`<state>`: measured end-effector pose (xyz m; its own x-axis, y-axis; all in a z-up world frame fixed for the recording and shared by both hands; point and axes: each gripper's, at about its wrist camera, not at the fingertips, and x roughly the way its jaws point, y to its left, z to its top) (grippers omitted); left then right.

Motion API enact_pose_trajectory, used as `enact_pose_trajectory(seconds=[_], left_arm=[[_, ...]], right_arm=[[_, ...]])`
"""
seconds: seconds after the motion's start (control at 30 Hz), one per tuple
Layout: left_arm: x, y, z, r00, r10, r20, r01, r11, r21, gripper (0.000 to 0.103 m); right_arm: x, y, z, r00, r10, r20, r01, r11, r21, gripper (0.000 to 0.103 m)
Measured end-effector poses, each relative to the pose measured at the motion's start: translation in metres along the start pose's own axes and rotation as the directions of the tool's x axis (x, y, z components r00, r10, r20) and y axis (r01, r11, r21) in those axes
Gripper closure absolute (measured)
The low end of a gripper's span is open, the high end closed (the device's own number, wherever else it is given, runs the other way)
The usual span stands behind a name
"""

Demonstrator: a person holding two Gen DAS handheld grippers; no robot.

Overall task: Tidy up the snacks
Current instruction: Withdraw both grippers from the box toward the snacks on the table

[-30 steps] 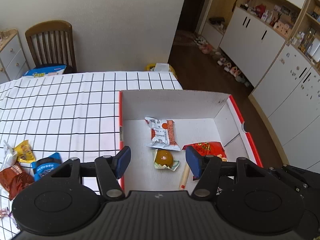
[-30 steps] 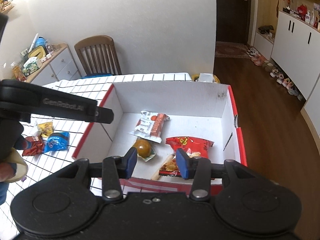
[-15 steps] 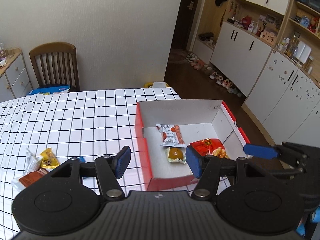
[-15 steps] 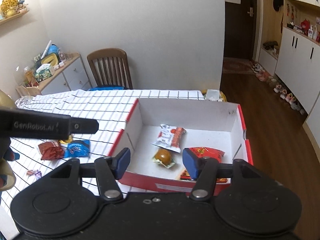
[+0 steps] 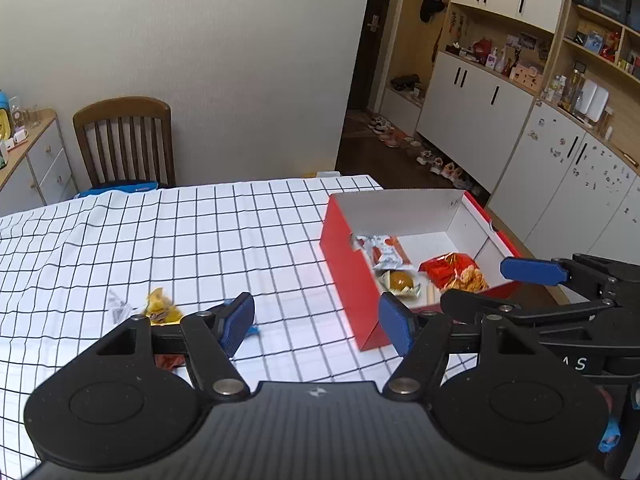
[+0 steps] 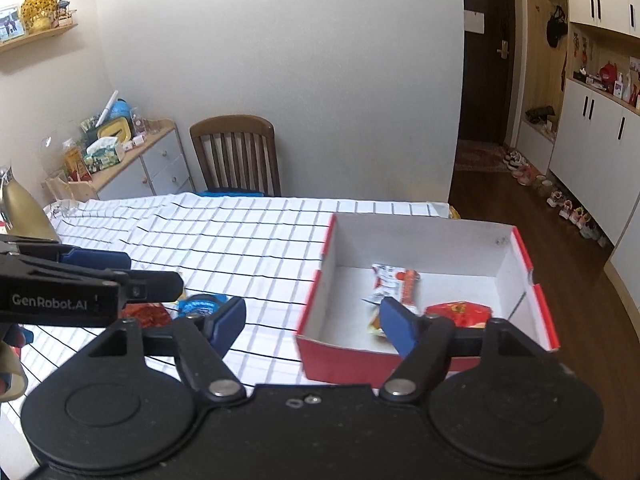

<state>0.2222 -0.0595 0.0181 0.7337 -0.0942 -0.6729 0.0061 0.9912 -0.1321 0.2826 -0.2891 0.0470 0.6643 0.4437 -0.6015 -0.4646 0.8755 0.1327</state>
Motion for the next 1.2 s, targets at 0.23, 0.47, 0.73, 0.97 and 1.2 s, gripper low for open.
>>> enact_pose_trajectory(seconds=[0.23,0.47,0.73,0.97,1.2], left_arm=[[-0.019,0.043,-0.019,1.0,0.005,0.018,-0.005,1.0,-0.005,0.027],[-0.039,0.082,-0.039,0.995,0.026,0.092,-0.024,1.0,-0.014,0.02],[-0.04,0.124,-0.058,0.998,0.032,0.06,-0.03,0.999,-0.035,0.02],[-0.034,0.164,-0.077,0.997,0.073,0.033,-0.072,0.996,-0.054,0.02],[-0.02,0.197,-0.101,0.996,0.084,-0.036,-0.086,0.995,-0.047,0.02]], right_arm=[[0.002,0.041,-0.007,0.999,0.009,0.037,-0.009,1.0,-0.003,0.01],[0.006,0.08,-0.021,0.998,0.035,0.046,-0.035,0.999,0.0,0.001],[0.011,0.118,-0.036,0.997,0.057,0.047,-0.057,0.998,-0.008,0.0],[0.026,0.141,-0.049,0.998,0.065,0.0,-0.065,0.998,0.001,0.0],[0.046,0.163,-0.062,0.996,0.073,-0.056,-0.075,0.997,-0.022,0.0]])
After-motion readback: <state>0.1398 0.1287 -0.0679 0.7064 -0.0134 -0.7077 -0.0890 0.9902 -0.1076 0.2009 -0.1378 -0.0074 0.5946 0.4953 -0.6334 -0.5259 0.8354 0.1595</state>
